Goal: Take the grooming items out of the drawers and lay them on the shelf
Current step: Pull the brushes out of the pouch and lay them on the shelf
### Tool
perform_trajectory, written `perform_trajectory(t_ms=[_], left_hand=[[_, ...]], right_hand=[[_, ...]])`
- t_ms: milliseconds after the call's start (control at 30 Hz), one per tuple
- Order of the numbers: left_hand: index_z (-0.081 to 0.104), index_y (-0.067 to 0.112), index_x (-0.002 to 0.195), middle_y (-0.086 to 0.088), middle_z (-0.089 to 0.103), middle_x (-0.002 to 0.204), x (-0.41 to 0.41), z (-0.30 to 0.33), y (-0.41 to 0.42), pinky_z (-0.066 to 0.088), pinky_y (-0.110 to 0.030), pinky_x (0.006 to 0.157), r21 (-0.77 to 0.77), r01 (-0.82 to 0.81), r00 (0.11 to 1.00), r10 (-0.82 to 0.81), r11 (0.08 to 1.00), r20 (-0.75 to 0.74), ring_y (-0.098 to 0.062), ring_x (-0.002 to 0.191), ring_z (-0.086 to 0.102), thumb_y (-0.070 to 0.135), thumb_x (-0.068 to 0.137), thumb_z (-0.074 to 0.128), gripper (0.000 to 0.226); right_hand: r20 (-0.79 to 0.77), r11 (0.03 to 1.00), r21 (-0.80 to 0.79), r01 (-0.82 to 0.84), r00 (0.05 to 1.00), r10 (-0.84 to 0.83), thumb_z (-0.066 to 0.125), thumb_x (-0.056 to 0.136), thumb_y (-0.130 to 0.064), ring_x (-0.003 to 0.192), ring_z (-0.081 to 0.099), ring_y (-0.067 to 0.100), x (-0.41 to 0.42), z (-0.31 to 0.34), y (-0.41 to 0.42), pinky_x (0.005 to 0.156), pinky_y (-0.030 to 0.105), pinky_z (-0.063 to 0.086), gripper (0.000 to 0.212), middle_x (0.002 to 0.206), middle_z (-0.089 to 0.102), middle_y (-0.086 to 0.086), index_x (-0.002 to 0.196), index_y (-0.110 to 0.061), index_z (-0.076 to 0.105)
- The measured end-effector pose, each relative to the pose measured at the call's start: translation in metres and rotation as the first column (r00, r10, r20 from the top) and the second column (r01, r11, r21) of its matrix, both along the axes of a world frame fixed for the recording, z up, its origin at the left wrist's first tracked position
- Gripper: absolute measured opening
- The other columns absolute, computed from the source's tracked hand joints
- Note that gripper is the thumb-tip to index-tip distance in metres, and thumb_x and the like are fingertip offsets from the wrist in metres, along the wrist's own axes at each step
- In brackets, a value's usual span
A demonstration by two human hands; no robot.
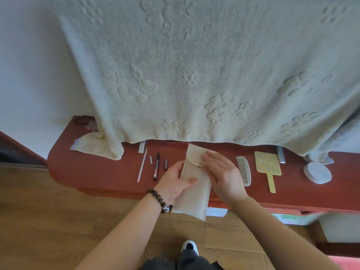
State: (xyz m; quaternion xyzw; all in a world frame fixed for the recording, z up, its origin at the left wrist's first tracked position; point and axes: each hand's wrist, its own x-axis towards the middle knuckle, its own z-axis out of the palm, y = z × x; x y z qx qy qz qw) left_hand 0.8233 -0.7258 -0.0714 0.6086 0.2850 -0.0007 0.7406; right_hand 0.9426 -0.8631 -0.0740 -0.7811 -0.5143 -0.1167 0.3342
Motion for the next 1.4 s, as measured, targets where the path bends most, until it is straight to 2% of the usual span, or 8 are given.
perform_trajectory(t_ms=[100,167,300,500,633,800,967,1400], left_hand=[[0.055,0.025,0.118,-0.002,0.069,0.112,-0.019,0.002,-0.001,0.055,-0.049,0.088,0.072,0.074,0.997,-0.074,0.995,-0.003,-0.022,0.1,0.068,0.014,0.074,0.075,0.049],[0.056,0.028,0.117,0.001,0.069,0.112,-0.032,0.002,-0.003,0.054,-0.05,0.09,0.083,0.129,0.992,-0.13,0.988,0.0,-0.022,0.101,0.067,0.019,0.072,0.073,0.05],[0.063,0.023,0.114,-0.002,0.07,0.111,-0.049,0.008,-0.008,0.053,-0.049,0.091,0.085,0.259,0.965,-0.261,0.962,0.013,-0.025,0.101,0.067,0.016,0.078,0.07,0.038],[0.064,0.016,0.113,-0.007,0.07,0.111,-0.057,0.023,-0.005,0.055,-0.044,0.087,0.066,0.293,0.95,-0.298,0.954,0.088,-0.028,0.101,0.067,0.01,0.078,0.071,0.037],[0.064,0.017,0.114,-0.009,0.069,0.112,-0.068,0.023,0.003,0.053,-0.052,0.09,0.037,0.254,0.96,-0.257,0.966,0.108,-0.031,0.103,0.067,0.013,0.076,0.072,0.039],[0.061,0.02,0.119,-0.01,0.068,0.115,-0.074,0.023,0.016,0.051,-0.057,0.092,-0.027,0.166,0.979,-0.162,0.986,0.126,-0.032,0.106,0.065,0.023,0.069,0.075,0.051],[0.06,0.019,0.118,-0.007,0.071,0.108,-0.072,0.026,0.02,0.057,-0.045,0.085,-0.033,0.061,0.989,-0.056,0.998,0.139,-0.026,0.1,0.068,0.016,0.069,0.074,0.051],[0.064,0.022,0.108,0.001,0.073,0.098,-0.062,0.026,0.021,0.055,-0.023,0.067,0.11,-0.033,0.999,0.029,0.993,0.03,-0.014,0.087,0.071,0.006,0.079,0.074,0.035]], right_hand=[[-0.154,0.993,0.014,0.121,0.981,-0.117,0.044,0.092,-0.024,0.064,0.059,0.015,-0.012,0.028,-0.006,0.065,0.019,0.045,0.027,0.075,0.069,0.002,0.087,-0.008,0.066],[-0.282,0.98,0.04,0.197,0.943,-0.178,0.042,0.093,-0.026,0.057,0.046,0.009,-0.012,0.051,-0.01,0.053,0.014,0.033,0.027,0.065,0.059,-0.004,0.088,-0.009,0.063],[-0.447,0.964,0.017,0.266,0.864,-0.231,0.051,0.094,-0.014,0.052,0.043,0.005,0.008,0.086,-0.003,0.049,0.017,0.03,0.014,0.055,0.048,-0.007,0.085,-0.014,0.062],[-0.571,0.921,-0.313,0.231,0.729,-0.377,0.059,0.091,-0.022,0.058,0.049,0.014,0.019,0.069,0.025,0.052,0.023,0.034,0.013,0.062,0.057,-0.002,0.08,-0.021,0.067],[-0.632,0.907,-0.237,0.348,0.654,-0.416,0.059,0.091,-0.03,0.073,0.058,0.014,0.003,0.078,0.028,0.058,0.019,0.04,0.025,0.09,0.067,0.001,0.114,-0.024,0.063],[-0.528,0.956,0.008,0.295,0.813,-0.246,0.068,0.085,-0.028,0.09,0.06,0.007,-0.03,0.103,0.024,0.079,0.018,0.045,0.022,0.099,0.065,-0.006,0.106,-0.024,0.061],[-0.434,0.979,-0.193,0.059,0.89,-0.139,0.076,0.076,-0.026,0.085,0.057,0.004,-0.053,0.089,0.037,0.071,0.011,0.043,0.022,0.09,0.06,-0.01,0.095,-0.023,0.065],[-0.563,0.98,-0.194,0.042,0.814,-0.146,0.066,0.083,-0.013,0.064,0.054,0.007,-0.022,0.077,0.058,0.058,0.01,0.038,0.009,0.069,0.061,-0.008,0.077,-0.015,0.06]])
